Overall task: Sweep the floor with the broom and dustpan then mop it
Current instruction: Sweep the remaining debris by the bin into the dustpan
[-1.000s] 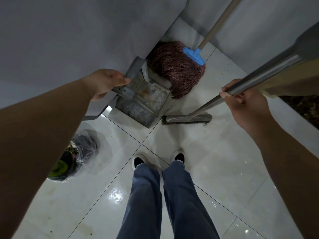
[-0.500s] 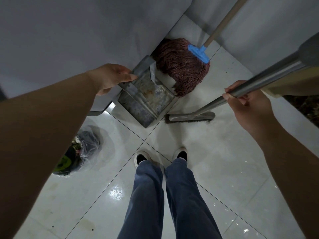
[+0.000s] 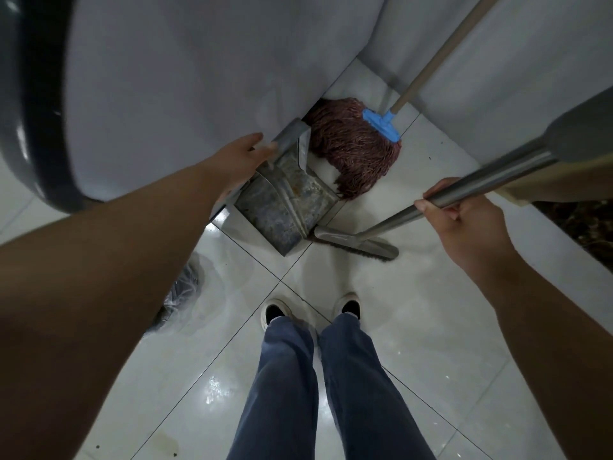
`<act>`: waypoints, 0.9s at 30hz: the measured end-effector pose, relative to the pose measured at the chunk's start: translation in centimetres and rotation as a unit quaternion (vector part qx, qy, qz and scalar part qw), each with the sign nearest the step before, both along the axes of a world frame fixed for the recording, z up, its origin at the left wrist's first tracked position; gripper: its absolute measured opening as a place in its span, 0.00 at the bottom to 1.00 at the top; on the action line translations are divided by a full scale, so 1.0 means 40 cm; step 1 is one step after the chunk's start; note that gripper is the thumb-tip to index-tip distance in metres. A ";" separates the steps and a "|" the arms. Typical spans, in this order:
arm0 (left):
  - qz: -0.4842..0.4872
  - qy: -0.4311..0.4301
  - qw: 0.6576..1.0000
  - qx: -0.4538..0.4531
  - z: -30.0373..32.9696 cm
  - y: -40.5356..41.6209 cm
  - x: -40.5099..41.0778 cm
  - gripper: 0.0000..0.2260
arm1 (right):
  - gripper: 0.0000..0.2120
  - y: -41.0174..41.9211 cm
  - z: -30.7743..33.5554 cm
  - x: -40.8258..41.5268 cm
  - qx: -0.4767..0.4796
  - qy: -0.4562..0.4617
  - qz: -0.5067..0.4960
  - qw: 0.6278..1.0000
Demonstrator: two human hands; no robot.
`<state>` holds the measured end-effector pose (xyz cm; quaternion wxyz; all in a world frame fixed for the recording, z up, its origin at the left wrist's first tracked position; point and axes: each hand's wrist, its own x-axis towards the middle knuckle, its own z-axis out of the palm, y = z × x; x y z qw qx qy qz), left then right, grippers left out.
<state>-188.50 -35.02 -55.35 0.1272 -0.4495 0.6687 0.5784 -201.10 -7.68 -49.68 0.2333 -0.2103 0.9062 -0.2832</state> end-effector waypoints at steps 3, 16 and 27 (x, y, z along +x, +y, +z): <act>0.036 0.027 0.999 -0.014 0.051 0.047 0.027 0.24 | 0.09 0.008 0.030 0.037 0.009 0.005 0.023 1.000; 0.227 0.071 0.953 0.187 0.178 0.465 0.310 0.20 | 0.14 0.076 0.138 0.221 -0.060 0.015 0.079 0.995; 0.324 0.132 0.902 0.253 0.156 0.473 0.378 0.25 | 0.13 -0.168 0.068 0.385 -0.077 0.026 0.170 0.982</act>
